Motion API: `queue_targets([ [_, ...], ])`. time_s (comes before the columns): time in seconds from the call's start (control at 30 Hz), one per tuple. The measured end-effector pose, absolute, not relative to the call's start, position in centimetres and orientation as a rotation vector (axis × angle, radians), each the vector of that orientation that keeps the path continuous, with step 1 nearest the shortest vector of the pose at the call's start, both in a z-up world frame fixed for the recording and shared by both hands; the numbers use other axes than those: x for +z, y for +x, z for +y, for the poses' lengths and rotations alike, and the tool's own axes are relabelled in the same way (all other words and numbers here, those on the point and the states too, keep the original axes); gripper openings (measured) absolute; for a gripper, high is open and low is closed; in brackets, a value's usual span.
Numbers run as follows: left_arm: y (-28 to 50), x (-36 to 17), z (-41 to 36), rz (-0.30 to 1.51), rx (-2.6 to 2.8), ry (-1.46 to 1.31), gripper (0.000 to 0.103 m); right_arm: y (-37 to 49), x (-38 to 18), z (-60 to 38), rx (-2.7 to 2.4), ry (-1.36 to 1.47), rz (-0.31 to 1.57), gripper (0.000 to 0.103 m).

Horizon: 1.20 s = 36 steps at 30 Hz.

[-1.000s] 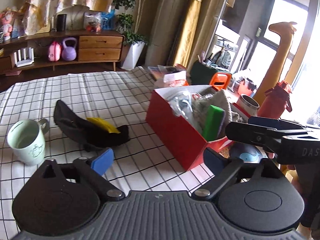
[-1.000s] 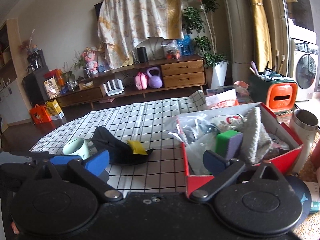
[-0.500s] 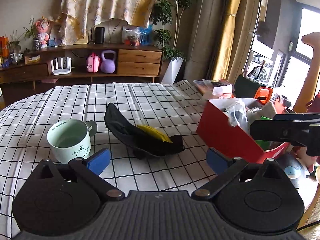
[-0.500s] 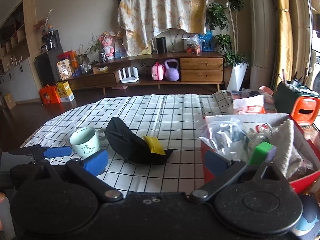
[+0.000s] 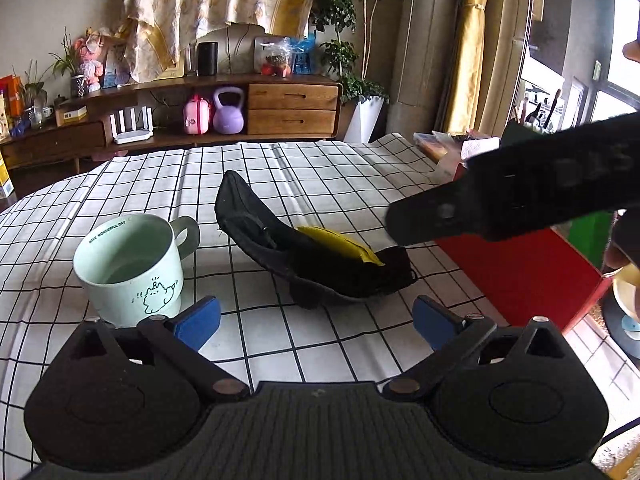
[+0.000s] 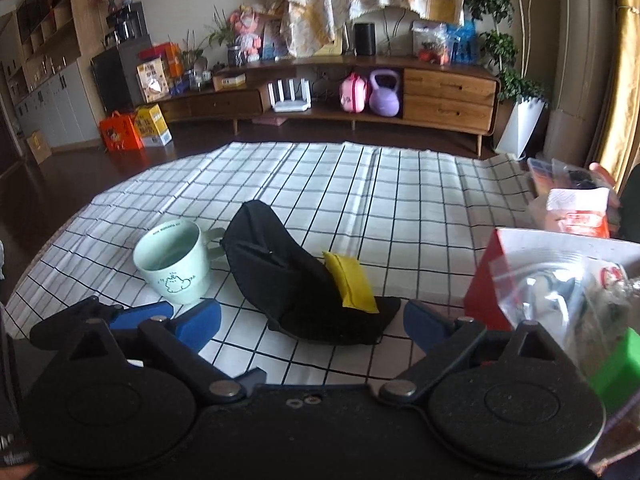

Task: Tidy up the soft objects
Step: 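Grasp the black fabric with the left gripper while the right grasps the yellow pouch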

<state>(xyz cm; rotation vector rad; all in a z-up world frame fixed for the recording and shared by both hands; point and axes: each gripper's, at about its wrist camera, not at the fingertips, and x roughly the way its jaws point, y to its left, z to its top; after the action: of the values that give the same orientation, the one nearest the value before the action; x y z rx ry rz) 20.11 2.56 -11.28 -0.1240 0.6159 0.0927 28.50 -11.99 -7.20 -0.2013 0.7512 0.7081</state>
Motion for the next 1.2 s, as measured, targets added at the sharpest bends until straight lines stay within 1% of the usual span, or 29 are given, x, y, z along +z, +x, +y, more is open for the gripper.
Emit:
queue_targets([
  [0.2,21.2,-11.6,3.5,0.588,0.100,-0.173,0.103,31.4,-9.2,-9.6,0.707,-0.219,0.823,0.087],
  [0.23,21.6,-11.6,3.6,0.588,0.103,-0.185,0.103,32.0,-9.5,-9.3,0.704,-0.220,0.832,0.085],
  [0.4,23.8,-12.6,4.1,0.654,0.118,-0.248,0.102,34.5,-10.9,-7.4,0.681,-0.263,0.870,0.077],
  [0.57,25.3,-13.7,4.3,0.676,0.135,-0.258,0.102,36.4,-12.9,-6.1,0.647,-0.286,0.907,0.070],
  [0.63,25.9,-14.1,4.8,0.687,0.133,-0.283,0.102,37.2,-13.6,-5.9,0.639,-0.271,0.926,0.064],
  [0.7,26.2,-14.4,5.2,0.695,0.129,-0.306,0.101,37.8,-14.2,-5.8,0.637,-0.257,0.942,0.061],
  [0.77,26.5,-14.6,5.4,0.700,0.120,-0.316,0.097,38.4,-14.7,-5.9,0.632,-0.246,0.960,0.060],
  [0.83,26.8,-14.8,5.5,0.707,0.112,-0.322,0.089,38.8,-15.2,-6.0,0.626,-0.228,0.973,0.057],
  [0.97,26.9,-15.2,5.5,0.703,0.107,-0.318,0.078,39.7,-15.8,-6.9,0.614,-0.137,0.989,0.058],
  [1.03,27.1,-15.5,5.4,0.715,0.100,-0.315,0.063,40.3,-16.0,-7.4,0.615,-0.081,0.999,0.057],
  [1.13,27.4,-15.9,5.6,0.736,0.098,-0.321,0.051,40.7,-16.5,-7.8,0.608,-0.054,1.014,0.057],
  [1.17,27.5,-16.0,5.6,0.739,0.100,-0.322,0.050,40.8,-16.5,-7.9,0.604,-0.045,1.015,0.056],
  [1.2,27.6,-16.1,5.6,0.742,0.100,-0.323,0.045,40.8,-16.7,-8.0,0.605,-0.035,1.018,0.054],
])
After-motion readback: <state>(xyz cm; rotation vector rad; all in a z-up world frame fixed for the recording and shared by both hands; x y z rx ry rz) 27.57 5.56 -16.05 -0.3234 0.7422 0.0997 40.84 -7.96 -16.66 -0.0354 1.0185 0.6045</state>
